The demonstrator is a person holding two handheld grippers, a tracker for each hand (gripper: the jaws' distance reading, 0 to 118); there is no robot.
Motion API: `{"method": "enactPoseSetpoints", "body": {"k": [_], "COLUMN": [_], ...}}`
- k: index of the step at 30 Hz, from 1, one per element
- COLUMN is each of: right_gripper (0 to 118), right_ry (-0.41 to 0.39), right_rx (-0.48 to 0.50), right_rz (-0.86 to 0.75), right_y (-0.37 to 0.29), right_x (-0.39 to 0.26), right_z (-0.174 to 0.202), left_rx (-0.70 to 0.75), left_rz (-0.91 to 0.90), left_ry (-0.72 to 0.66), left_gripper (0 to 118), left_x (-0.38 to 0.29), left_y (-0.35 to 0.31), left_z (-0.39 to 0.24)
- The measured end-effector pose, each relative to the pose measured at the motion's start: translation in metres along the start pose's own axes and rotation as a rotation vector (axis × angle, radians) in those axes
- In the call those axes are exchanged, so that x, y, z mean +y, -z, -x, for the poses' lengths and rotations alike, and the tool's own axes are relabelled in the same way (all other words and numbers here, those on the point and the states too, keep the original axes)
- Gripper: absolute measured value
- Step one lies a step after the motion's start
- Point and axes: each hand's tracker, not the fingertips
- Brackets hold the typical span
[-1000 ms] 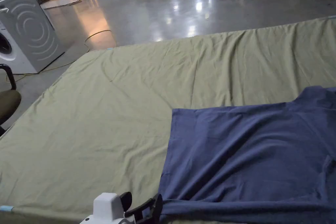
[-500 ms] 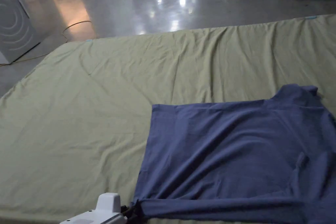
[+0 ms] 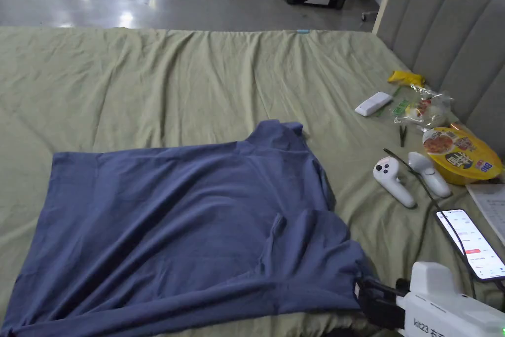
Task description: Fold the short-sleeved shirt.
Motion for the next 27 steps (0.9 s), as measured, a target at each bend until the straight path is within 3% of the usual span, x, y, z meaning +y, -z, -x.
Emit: {"method": "enactPoseSetpoints", "body": {"k": [2,3,4,6,8,10,15,18,21,27], "right_gripper": [76,70,58,12,11,10,10,10,10,10], "right_ry": [0.017,0.022,0.033,0.058,-0.033,-0.052,0.04,0.071,0.115,0.141], "right_rx": [-0.015,-0.007,0.032,0.126,0.051,0.053,0.091,0.116,0.115,0.042], "right_rz": [0.039,0.06,0.096,0.113,0.074,0.028,-0.132,-0.189,-0.192,-0.052], "right_y": [0.023,0.03,0.035,0.039,0.027,0.017,-0.014,-0.014,0.001,0.088], "right_x": [0.001,0.0,0.0,-0.001,0.001,0.001,0.011,0.044,0.086,0.155], "right_z": [-0.01,-0.013,-0.016,-0.017,-0.006,-0.003,0.001,0.004,0.015,0.019], "left_rx": [-0.007,-0.006,-0.003,-0.008,-0.005,0.0,0.015,-0.088,-0.121,-0.067], "left_rz": [0.003,0.003,0.003,0.007,0.001,-0.028,-0.206,-0.258,-0.316,-0.189], "left_ry": [-0.015,-0.017,-0.018,-0.02,-0.01,0.021,0.043,-0.065,-0.144,-0.146], "left_gripper": [10,10,10,10,10,8,7,7,7,7], "left_x": [0.001,0.001,0.001,0.001,0.001,-0.003,0.007,0.053,0.106,0.183], "left_y": [-0.002,-0.002,-0.004,-0.005,-0.008,-0.014,-0.047,-0.048,-0.037,0.042], "left_z": [-0.003,-0.004,-0.006,-0.009,-0.01,-0.014,-0.019,0.0,0.015,0.032]}}
